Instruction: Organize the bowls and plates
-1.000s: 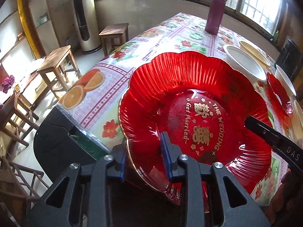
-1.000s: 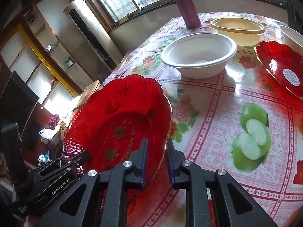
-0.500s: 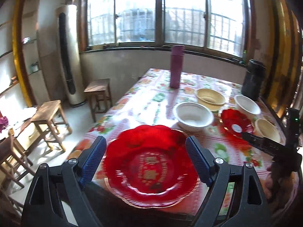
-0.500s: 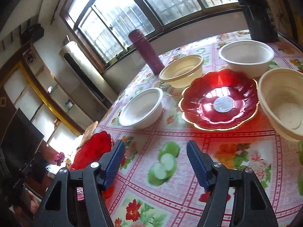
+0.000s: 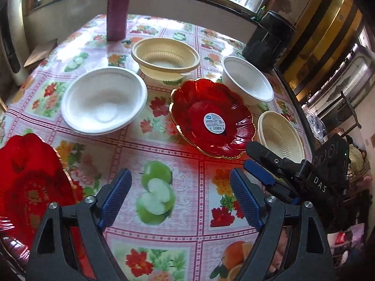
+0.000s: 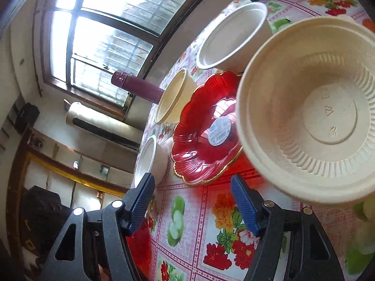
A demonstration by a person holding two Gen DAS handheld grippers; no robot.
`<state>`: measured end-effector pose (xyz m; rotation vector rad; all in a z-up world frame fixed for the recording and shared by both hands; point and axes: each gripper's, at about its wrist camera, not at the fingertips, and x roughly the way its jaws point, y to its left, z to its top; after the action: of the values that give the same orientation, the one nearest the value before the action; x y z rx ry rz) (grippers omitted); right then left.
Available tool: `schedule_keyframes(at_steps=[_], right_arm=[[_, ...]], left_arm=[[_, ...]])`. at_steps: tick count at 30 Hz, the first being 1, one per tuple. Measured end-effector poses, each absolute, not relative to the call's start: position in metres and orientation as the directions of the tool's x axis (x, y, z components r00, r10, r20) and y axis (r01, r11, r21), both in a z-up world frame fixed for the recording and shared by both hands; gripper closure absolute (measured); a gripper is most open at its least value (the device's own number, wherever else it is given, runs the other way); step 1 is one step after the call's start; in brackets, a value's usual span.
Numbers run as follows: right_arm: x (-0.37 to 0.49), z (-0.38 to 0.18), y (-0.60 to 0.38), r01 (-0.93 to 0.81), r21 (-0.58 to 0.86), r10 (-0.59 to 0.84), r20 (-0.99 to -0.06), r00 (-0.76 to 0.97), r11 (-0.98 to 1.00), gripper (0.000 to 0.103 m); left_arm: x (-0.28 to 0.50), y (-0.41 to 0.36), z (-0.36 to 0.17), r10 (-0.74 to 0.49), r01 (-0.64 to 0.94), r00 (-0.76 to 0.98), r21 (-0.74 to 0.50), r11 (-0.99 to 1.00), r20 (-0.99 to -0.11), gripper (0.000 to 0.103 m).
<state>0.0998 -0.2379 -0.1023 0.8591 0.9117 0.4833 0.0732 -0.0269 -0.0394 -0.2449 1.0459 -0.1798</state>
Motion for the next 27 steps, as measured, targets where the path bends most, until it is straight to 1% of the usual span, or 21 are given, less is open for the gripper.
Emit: schedule_keyframes(at_steps=[3,6,11,14,19,22,23,24,25,26,27], right_arm=[[0.11,-0.11,-0.25,0.033,0.837,0.686,-0.47,0.555,0.547,0.033],[0.117,-0.11,-0.256,0.037,0.836,0.668,-0.462,0.583,0.547,0.033],[0.124,-0.118,-0.262,0.082,0.838,0.654,-0.479,0.586,0.54,0.036],[0.127,-0.118,-0.265,0.087,0.83,0.639,-0.486,0.596,0.551,0.036],[0.128,-0.119,-0.263,0.087,0.811,0.624,-0.509,0.593,0.578,0.043],[0.129,-0.118,-0.26,0.088,0.803,0.618,-0.519,0.59,0.59,0.05],[0.129,-0.118,-0.26,0.089,0.802,0.616,-0.52,0.592,0.591,0.053],[0.129,-0.119,-0.259,0.092,0.801,0.614,-0.521,0.593,0.591,0.054],[0.13,-0.12,-0.258,0.095,0.801,0.614,-0.523,0.591,0.591,0.056],[0.13,-0.121,-0.258,0.1,0.799,0.612,-0.528,0.589,0.593,0.057],[0.13,-0.122,-0.258,0.106,0.796,0.608,-0.534,0.588,0.597,0.058]], left_arm=[[0.093,-0.033,-0.054,-0.281,-0.017,0.449,-0.323,0.946,-0.848,0.017],[0.11,-0.036,-0.062,-0.299,-0.047,0.431,-0.352,0.935,-0.851,0.017],[0.133,-0.034,-0.068,-0.321,-0.078,0.414,-0.385,0.92,-0.852,0.017],[0.143,-0.031,-0.075,-0.332,-0.104,0.398,-0.401,0.91,-0.855,0.017],[0.152,-0.025,-0.087,-0.358,-0.142,0.379,-0.436,0.889,-0.853,0.018],[0.153,-0.029,-0.09,-0.359,-0.139,0.375,-0.435,0.89,-0.854,0.02],[0.153,-0.031,-0.091,-0.358,-0.136,0.373,-0.432,0.891,-0.856,0.023],[0.153,-0.032,-0.092,-0.36,-0.132,0.371,-0.433,0.892,-0.856,0.031],[0.153,-0.033,-0.092,-0.368,-0.128,0.369,-0.438,0.89,-0.854,0.036],[0.154,-0.034,-0.094,-0.376,-0.126,0.364,-0.445,0.887,-0.852,0.045],[0.156,-0.035,-0.094,-0.38,-0.126,0.361,-0.448,0.885,-0.852,0.05]])
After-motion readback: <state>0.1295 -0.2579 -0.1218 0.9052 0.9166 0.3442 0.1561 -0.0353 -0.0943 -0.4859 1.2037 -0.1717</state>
